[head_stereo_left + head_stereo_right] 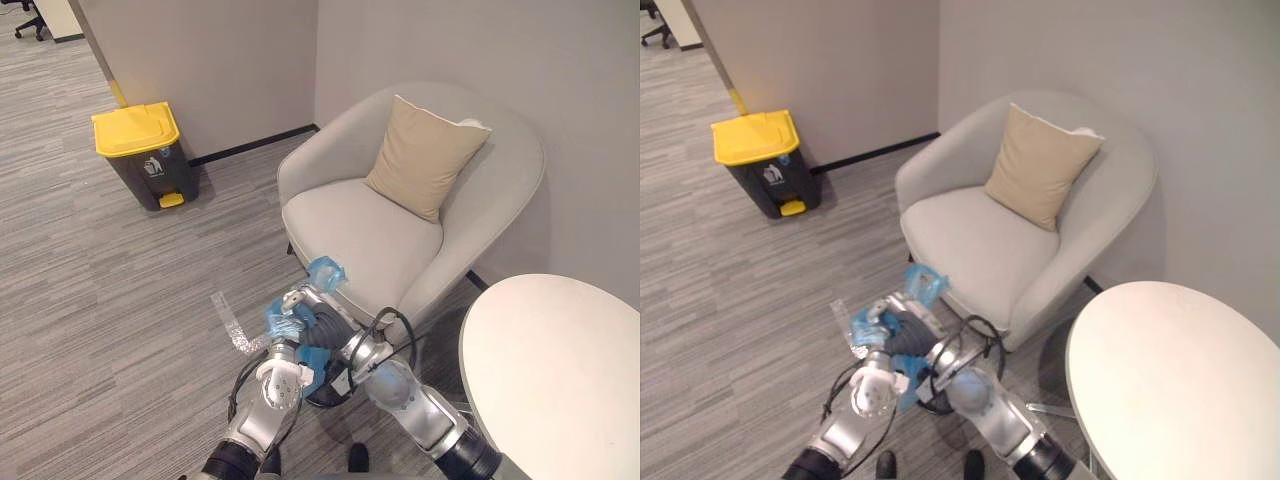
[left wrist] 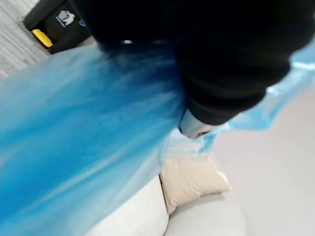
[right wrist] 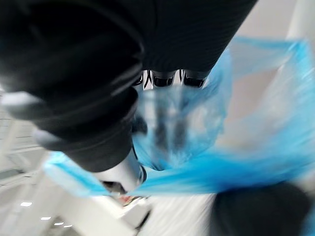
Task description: Gather rubbish on tea table into small bin, then transfer packed bag to large trash can.
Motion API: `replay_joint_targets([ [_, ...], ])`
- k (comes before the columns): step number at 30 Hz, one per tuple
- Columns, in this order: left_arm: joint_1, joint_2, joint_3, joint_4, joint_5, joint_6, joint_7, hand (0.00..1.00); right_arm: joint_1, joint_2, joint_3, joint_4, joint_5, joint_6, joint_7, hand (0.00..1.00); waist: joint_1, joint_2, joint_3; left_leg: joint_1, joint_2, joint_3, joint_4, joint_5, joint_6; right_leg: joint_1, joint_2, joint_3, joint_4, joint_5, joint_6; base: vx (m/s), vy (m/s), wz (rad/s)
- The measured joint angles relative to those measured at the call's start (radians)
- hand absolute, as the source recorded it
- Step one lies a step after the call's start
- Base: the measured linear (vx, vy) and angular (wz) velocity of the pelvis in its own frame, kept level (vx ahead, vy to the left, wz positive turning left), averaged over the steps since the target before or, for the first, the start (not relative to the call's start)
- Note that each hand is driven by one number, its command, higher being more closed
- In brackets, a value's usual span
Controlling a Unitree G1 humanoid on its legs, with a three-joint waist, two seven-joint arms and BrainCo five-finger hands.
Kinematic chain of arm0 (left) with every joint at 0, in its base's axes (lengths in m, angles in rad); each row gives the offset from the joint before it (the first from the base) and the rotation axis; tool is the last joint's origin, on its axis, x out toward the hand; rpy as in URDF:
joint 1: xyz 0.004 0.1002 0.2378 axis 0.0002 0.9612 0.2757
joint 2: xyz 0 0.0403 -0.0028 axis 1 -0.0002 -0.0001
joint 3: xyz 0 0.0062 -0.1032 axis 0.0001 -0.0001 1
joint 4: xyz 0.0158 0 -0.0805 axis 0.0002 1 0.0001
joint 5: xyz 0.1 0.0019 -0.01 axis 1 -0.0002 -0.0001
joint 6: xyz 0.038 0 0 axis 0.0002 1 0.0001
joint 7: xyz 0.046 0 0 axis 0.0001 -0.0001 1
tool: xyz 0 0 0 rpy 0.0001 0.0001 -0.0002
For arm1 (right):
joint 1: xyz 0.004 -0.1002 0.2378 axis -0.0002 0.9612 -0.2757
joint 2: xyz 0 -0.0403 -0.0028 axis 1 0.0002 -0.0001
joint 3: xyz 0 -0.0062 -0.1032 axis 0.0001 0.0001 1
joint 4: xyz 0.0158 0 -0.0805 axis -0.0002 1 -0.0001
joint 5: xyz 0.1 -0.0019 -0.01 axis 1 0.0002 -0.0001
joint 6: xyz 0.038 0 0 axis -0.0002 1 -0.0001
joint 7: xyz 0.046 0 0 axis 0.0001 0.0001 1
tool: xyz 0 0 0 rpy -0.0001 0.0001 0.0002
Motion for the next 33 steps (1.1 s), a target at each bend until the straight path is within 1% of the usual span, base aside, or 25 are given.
replay_joint_targets([
  [4,0.014,-0.001,0.015,-0.001,-0.029,0.0,-0.002,1.0,0.022,-0.016,-0.062,-0.002,-0.078,0.001,-0.065,0.0,-0.001,-0.002,-0.001,0.0,0.0,0.0,0.0,0.0,0.0,0.0,0.0,0.0,0.0,0.0,0.0,0.0,0.0,0.0],
  [6,0.021,-0.001,0.021,-0.001,-0.042,0.0,-0.003,1.0,0.04,-0.016,-0.097,-0.005,-0.083,0.002,-0.083,0.0,-0.001,-0.003,-0.002,0.0,0.0,0.0,0.0,0.0,0.0,0.0,-0.001,0.0,0.0,0.0,0.0,0.0,0.0,0.0],
  [9,0.039,0.0,0.037,-0.001,-0.057,0.0,-0.01,1.0,0.056,-0.015,-0.14,-0.009,-0.116,0.003,-0.11,0.0,-0.01,-0.003,-0.003,0.001,0.0,0.0,0.0,0.0,0.0,0.0,-0.001,0.0,0.0,0.0,0.0,0.0,0.0,0.0],
  [12,0.057,-0.001,0.037,0.0,-0.077,0.0,-0.021,1.0,0.091,-0.006,-0.187,-0.026,-0.115,0.005,-0.144,0.0,-0.013,-0.003,-0.003,0.0,0.0,0.0,0.0,0.0,0.0,0.0,-0.001,0.0,0.0,0.0,0.0,0.0,0.0,0.0],
  [15,0.078,-0.003,0.059,0.003,-0.095,0.0,-0.021,1.0,0.13,0.032,-0.248,-0.047,-0.099,0.004,-0.167,0.0,-0.021,-0.003,-0.006,0.001,0.001,0.0,0.0,0.0,0.0,0.0,-0.002,0.0,0.0,0.0,0.0,0.0,0.0,0.0],
  [18,0.088,-0.008,0.098,0.061,-0.13,0.001,-0.026,1.0,0.183,0.098,-0.345,-0.027,0.023,0.003,-0.178,0.0,-0.024,-0.003,-0.008,0.001,0.0,0.001,0.0,0.0,0.0,0.0,-0.002,0.0,0.0,0.0,0.0,0.0,0.0,0.0],
  [21,0.096,-0.002,0.149,0.142,-0.176,0.003,-0.047,1.0,0.204,0.14,-0.427,0.08,0.166,0.003,-0.17,0.0,-0.026,-0.002,-0.008,0.007,-0.003,0.002,0.0,0.0,0.0,0.005,0.0,0.0,-0.001,0.0,0.0,0.0,0.0,0.0],
  [23,0.099,0.0,0.185,0.214,-0.216,0.005,-0.064,1.0,0.208,0.159,-0.47,0.206,0.267,0.004,-0.155,0.0,-0.028,-0.002,-0.009,0.017,-0.004,0.002,0.0,0.0,0.0,0.019,-0.001,-0.001,-0.006,0.0,0.001,0.0,0.0,0.0],
  [24,0.099,0.001,0.194,0.236,-0.228,0.007,-0.067,1.0,0.209,0.164,-0.481,0.248,0.298,0.005,-0.146,0.0,-0.028,-0.001,-0.011,0.016,-0.004,0.002,0.0,0.0,0.0,0.019,-0.001,-0.001,-0.008,0.001,0.001,0.0,0.0,0.0],
  [26,0.104,0.001,0.217,0.281,-0.286,0.007,-0.092,1.0,0.211,0.175,-0.506,0.38,0.37,0.01,-0.121,0.0,-0.027,0.002,-0.01,0.015,-0.005,0.003,0.0,0.0,0.0,0.019,-0.002,0.0,-0.013,0.003,0.003,0.0,0.0,0.0],
  [28,0.113,0.001,0.232,0.312,-0.327,0.007,-0.118,1.0,0.214,0.178,-0.519,0.496,0.398,0.021,-0.092,0.0,-0.026,0.007,-0.013,0.016,-0.006,0.004,0.0,0.0,0.0,0.02,-0.003,0.0,-0.013,0.003,0.003,0.0,0.0,0.0],
  [29,0.12,0.001,0.234,0.34,-0.347,0.006,-0.134,1.0,0.214,0.178,-0.536,0.584,0.404,0.031,-0.078,0.0,-0.026,0.011,-0.014,0.017,-0.007,0.004,0.0,0.0,0.0,0.021,-0.004,0.0,-0.013,0.003,0.004,0.0,0.0,0.0],
  [33,0.127,0.0,0.238,0.447,-0.38,0.006,-0.159,1.0,0.213,0.178,-0.586,0.834,0.421,0.068,-0.051,0.0,-0.024,0.026,-0.007,0.038,-0.009,0.006,-0.001,-0.003,0.0,0.042,-0.006,0.0,-0.013,0.001,0.007,0.0,0.0,0.0],
])
